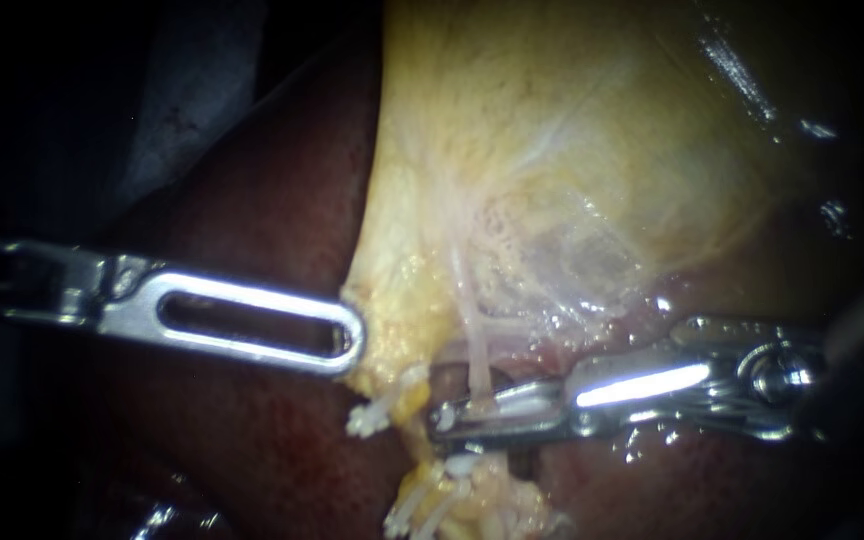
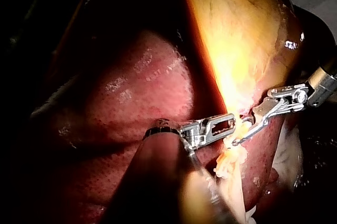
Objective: Going back second clip right tube
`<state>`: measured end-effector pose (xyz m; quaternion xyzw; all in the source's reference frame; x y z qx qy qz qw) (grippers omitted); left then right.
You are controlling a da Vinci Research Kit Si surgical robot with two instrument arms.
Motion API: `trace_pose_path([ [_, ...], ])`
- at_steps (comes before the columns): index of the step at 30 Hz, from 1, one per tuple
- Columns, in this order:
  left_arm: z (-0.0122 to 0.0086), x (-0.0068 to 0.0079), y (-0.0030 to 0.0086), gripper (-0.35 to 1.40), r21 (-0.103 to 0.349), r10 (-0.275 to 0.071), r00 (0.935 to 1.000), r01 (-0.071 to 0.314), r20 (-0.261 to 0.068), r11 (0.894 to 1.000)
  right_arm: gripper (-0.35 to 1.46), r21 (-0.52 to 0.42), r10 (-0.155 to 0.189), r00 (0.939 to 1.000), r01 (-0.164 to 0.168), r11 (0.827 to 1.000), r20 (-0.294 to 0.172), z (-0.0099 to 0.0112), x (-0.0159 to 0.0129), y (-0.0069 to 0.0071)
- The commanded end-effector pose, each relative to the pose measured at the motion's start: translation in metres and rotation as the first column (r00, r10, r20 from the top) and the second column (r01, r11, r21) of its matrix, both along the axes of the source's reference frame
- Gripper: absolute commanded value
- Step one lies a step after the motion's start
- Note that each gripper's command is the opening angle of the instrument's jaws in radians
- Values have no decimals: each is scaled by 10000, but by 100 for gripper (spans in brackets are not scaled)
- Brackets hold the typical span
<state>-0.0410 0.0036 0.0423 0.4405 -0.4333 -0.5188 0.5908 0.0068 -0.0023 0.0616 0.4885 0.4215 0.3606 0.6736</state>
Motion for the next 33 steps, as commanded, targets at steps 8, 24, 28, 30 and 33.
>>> trace_pose_path([
  [8, 0, 0, 0, -35, -2, -6, 10000, 6, -3, 10000, -35, -6, -19, 10000, 19, 10000, 24, 0, 0, 0],
  [24, 0, -1, -1, -35, -8, -8, 10000, 8, -7, 10000, 41, -890, -68, 9986, 21, 9960, -522, 0, 5, -1],
  [28, 0, -1, -1, -35, -8, -9, 10000, 9, -8, 10000, 45, -1268, -139, 9976, 52, 9919, -673, 0, 7, -1],
  [30, 0, -1, -1, -35, -7, -10, 10000, 10, -8, 10000, 46, -1433, -176, 9972, 70, 9897, -725, 0, 8, -1],
  [33, 0, -1, -1, -35, -7, -11, 10000, 11, -8, 10000, 48, -1656, -223, 9966, 89, 9862, -791, 0, 10, -1],
])
